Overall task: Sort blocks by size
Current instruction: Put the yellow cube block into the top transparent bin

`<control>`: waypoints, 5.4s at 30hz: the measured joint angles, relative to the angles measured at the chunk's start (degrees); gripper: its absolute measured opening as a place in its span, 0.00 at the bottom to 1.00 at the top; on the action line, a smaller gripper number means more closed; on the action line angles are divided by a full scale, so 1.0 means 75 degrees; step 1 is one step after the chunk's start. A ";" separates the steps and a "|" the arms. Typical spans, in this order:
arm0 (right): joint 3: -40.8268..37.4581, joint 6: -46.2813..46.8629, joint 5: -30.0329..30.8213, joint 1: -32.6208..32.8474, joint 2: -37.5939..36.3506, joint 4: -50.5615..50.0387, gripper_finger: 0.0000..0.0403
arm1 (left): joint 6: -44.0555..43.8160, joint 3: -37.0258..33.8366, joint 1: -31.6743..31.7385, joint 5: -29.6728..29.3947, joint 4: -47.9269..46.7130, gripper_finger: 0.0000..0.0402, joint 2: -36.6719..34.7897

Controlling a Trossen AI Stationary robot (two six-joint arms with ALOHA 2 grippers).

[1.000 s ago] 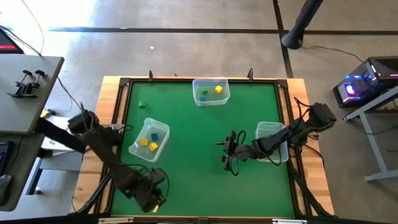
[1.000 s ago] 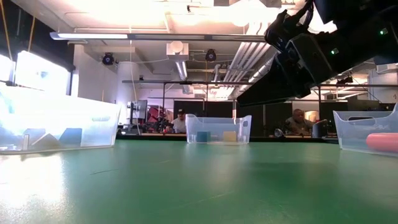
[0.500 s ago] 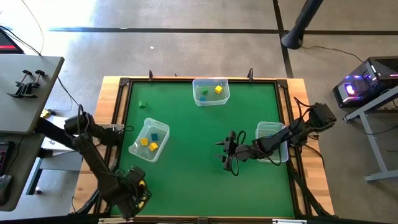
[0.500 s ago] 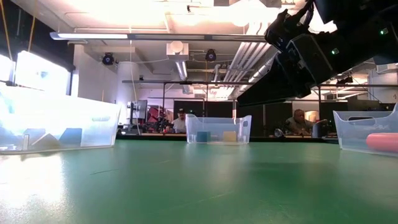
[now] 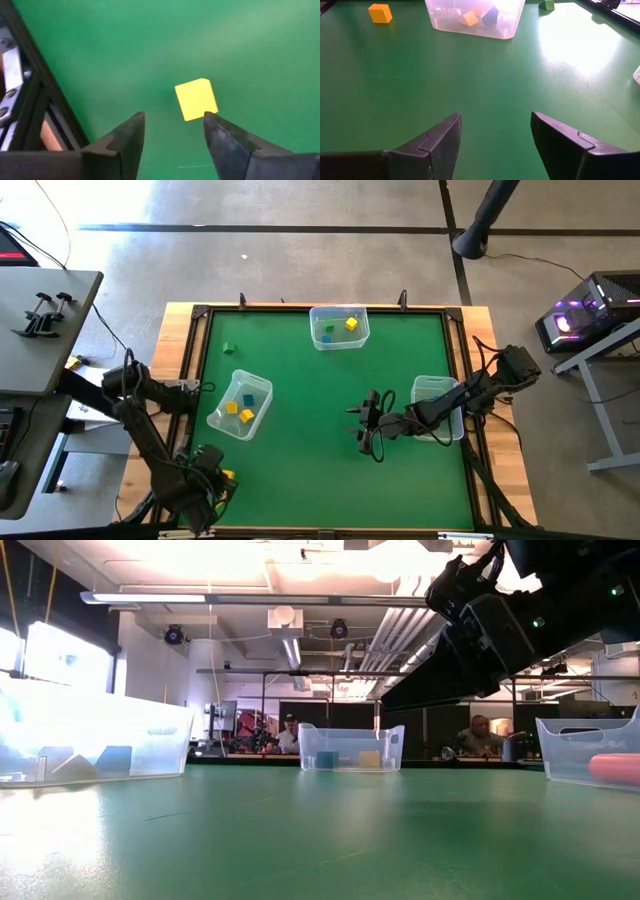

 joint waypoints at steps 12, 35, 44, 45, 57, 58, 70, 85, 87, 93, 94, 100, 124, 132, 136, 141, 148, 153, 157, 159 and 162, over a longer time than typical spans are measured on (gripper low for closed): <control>0.0000 -0.0002 -0.0004 0.0000 0.0000 -0.0001 0.58 | -0.0595 0.0000 -0.0237 -0.0006 -0.0043 0.70 0.0000; 0.0000 -0.0005 0.0000 0.0003 0.0000 -0.0005 0.58 | -0.0283 -0.0665 0.0612 0.0223 0.1751 0.72 -0.0012; 0.0000 -0.0005 -0.0001 0.0003 0.0000 -0.0004 0.58 | -0.0343 -0.1087 0.0613 0.0444 0.1992 0.71 -0.0012; 0.0000 -0.0005 0.0001 0.0003 0.0000 -0.0004 0.58 | -0.0348 -0.1087 0.0613 0.0434 0.1981 0.71 -0.0012; 0.0000 -0.0005 0.0002 0.0003 0.0000 0.0019 0.58 | -0.0630 -0.1087 0.1011 0.0391 0.1942 0.71 -0.0012; 0.0000 -0.0005 0.0002 0.0003 0.0000 0.0019 0.58 | -0.0558 -0.1087 0.1060 0.0427 0.1945 0.71 -0.0011; 0.0000 -0.0010 0.0002 0.0003 0.0000 0.0019 0.58 | -0.0341 -0.1087 0.1263 0.0958 0.1959 0.67 -0.0006; 0.0000 -0.0007 0.0002 0.0003 0.0000 0.0013 0.58 | -0.0428 -0.2052 0.1275 0.1102 0.3562 0.57 -0.0017; 0.0000 -0.0005 0.0002 0.0003 0.0000 0.0016 0.58 | -0.0406 -0.2052 0.1283 0.1222 0.3564 0.54 -0.0017; 0.0000 -0.0003 0.0002 0.0003 0.0000 0.0019 0.58 | -0.0326 -0.2057 0.1280 0.1314 0.3572 0.42 -0.0023; 0.0000 -0.0002 0.0002 0.0003 0.0000 0.0019 0.58 | -0.0333 -0.2057 0.1281 0.1326 0.3583 0.39 -0.0033; 0.0000 0.0032 0.0002 0.0003 0.0000 0.0020 0.58 | -0.0178 -0.2072 0.1362 0.1339 0.3606 0.25 -0.0285; 0.0000 -0.1382 -0.0838 0.0172 0.0017 0.0672 0.58 | 0.5780 -0.3666 0.3412 -0.3072 1.0113 0.26 -0.0237; 0.0000 -0.1567 -0.0841 0.0279 0.0023 0.0885 0.58 | 0.8490 -0.3978 0.4342 -0.2967 1.3453 0.26 0.0524; 0.0000 -0.2632 -0.0850 0.0542 0.0023 0.1470 0.58 | 0.9767 -0.3955 0.4718 -0.2839 1.5257 0.26 0.0833; 0.0072 -0.4529 -0.0644 0.0794 0.0006 0.1874 0.58 | 1.0814 -0.3944 0.5092 -0.2576 1.6700 0.26 0.0892; 0.0603 -0.6233 -0.0290 0.0822 0.0006 0.1822 0.58 | 1.1618 -0.3940 0.5321 -0.1764 1.7758 0.26 0.0895; 0.1041 -0.6882 0.0656 0.0826 0.0006 0.1658 0.58 | 1.1743 -0.3940 0.5328 -0.1739 1.7969 0.26 0.0877; 0.1375 -0.7150 0.0362 0.0804 -0.0003 0.1181 0.58 | 1.1816 -0.3926 0.5322 -0.1519 1.7955 0.26 0.0892; 0.1507 -0.7144 0.0280 0.0804 -0.0003 0.0955 0.58 | 1.1866 -0.3897 0.5319 -0.1443 1.7954 0.26 0.0895; 0.1648 -0.7142 0.0267 0.0801 -0.0003 0.0715 0.58 | 1.1882 -0.3783 0.5319 -0.1329 1.7951 0.26 0.0895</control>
